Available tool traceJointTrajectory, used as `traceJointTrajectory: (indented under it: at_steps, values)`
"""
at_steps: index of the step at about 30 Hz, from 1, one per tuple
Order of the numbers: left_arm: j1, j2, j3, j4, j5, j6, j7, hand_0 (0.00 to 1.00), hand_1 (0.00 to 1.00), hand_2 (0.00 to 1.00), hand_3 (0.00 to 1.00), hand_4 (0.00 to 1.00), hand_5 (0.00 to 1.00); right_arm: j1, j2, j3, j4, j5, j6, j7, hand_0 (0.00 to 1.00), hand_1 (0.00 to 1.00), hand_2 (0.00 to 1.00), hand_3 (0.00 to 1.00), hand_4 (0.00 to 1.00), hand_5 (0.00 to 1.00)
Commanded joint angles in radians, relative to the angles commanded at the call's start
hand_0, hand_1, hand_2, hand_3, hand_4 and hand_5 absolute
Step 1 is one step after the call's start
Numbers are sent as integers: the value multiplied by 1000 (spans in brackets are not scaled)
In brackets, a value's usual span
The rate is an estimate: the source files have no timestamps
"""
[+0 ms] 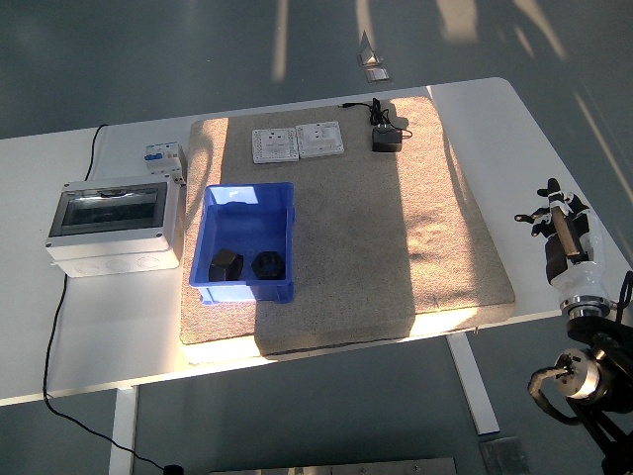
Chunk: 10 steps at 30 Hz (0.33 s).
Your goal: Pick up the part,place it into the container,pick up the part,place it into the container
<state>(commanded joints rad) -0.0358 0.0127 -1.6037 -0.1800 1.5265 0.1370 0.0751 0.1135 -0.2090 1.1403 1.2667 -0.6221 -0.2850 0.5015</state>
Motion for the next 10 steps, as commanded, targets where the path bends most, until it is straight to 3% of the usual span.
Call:
traceJointTrajectory:
  at_steps: [5,6,10]
  values:
    - [-2,1,5,0,-13,4,-8,694,672,701,756,778,836,4,-1,3,17,-122,4,-100,479,178,286,425,937,350]
    - [-2,2,5,0,-15,5,-9,693,668,698,755,778,834,5,-2,4,21,-138,0,-108,670,630,769,787,987,294]
    - [-3,3,5,0,-21,8,-14,693,668,698,755,778,834,10,-7,14,57,-250,-49,-120,670,630,769,787,987,294]
